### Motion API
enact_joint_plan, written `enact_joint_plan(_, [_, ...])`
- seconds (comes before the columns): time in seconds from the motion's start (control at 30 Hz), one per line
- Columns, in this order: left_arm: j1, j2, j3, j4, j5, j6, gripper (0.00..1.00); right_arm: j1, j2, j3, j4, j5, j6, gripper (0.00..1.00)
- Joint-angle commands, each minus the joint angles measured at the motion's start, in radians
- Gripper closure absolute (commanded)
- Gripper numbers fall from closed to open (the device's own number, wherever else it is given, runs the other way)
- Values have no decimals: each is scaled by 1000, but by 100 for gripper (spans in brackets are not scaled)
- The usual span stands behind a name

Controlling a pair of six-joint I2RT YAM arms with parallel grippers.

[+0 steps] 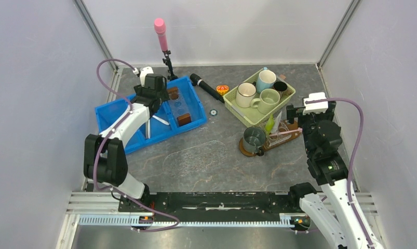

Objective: Prepare toiletry sets of a toothbrush and toothpaste on the tray

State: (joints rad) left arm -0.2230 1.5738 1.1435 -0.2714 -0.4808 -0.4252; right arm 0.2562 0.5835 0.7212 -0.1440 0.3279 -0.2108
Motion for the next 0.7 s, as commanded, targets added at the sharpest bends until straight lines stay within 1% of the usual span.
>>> enact_joint_plan(0.0, [36,-59,11,20,-32,58,21,8,-4,-3,44,13,-19,2])
enact_joint_plan(0.1, [75,-66,-14,-14,0,58,23,8,-8,-6,44,8,-19,2])
enact_joint_plan(0.23, [115,-35,-13,-84,47,75,25,7,-12,-12,44,2,-19,2])
enact_joint_plan(0.33, [127,-6,-15,-90,56,105,30,9,-14,-19,44,-7,-18,2])
enact_joint_plan(0.43, [131,33,-3,-100,62,137,32,11,-16,-23,44,-17,-15,2])
enact_joint_plan(0.6, [135,105,16,-119,56,177,34,15,-30,-32,44,-14,-22,2])
enact_joint_plan(0.67, [144,121,8,-119,81,169,34,17,-32,-36,45,-14,-23,2])
